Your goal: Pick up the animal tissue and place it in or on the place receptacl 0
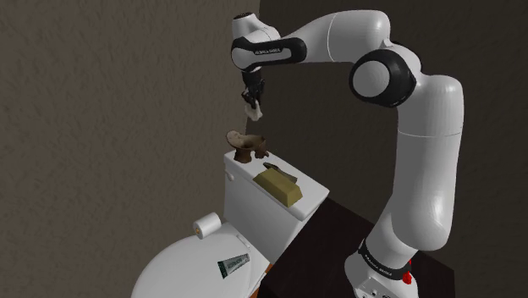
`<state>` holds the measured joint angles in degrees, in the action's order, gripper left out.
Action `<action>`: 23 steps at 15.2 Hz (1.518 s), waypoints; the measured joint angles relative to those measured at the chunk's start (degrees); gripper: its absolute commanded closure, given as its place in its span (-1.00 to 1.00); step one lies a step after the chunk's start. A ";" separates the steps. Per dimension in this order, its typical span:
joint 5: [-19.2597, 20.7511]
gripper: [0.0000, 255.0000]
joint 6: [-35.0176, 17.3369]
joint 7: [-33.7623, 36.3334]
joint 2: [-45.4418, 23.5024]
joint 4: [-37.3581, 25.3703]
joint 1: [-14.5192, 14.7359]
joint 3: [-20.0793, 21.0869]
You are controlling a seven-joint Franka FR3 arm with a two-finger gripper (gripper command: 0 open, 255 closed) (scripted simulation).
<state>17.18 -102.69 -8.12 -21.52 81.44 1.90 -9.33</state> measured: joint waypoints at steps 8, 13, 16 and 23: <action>0.24 1.00 -4.30 1.92 -1.30 3.42 0.23 0.16; 0.43 1.00 -7.55 2.70 -2.07 5.98 0.00 0.09; 0.62 1.00 -9.51 3.47 -2.44 7.70 0.07 0.11; 0.81 1.00 -12.01 4.22 -3.43 9.30 -0.02 0.09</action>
<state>17.99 -114.71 -3.90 -24.95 90.74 1.88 -9.24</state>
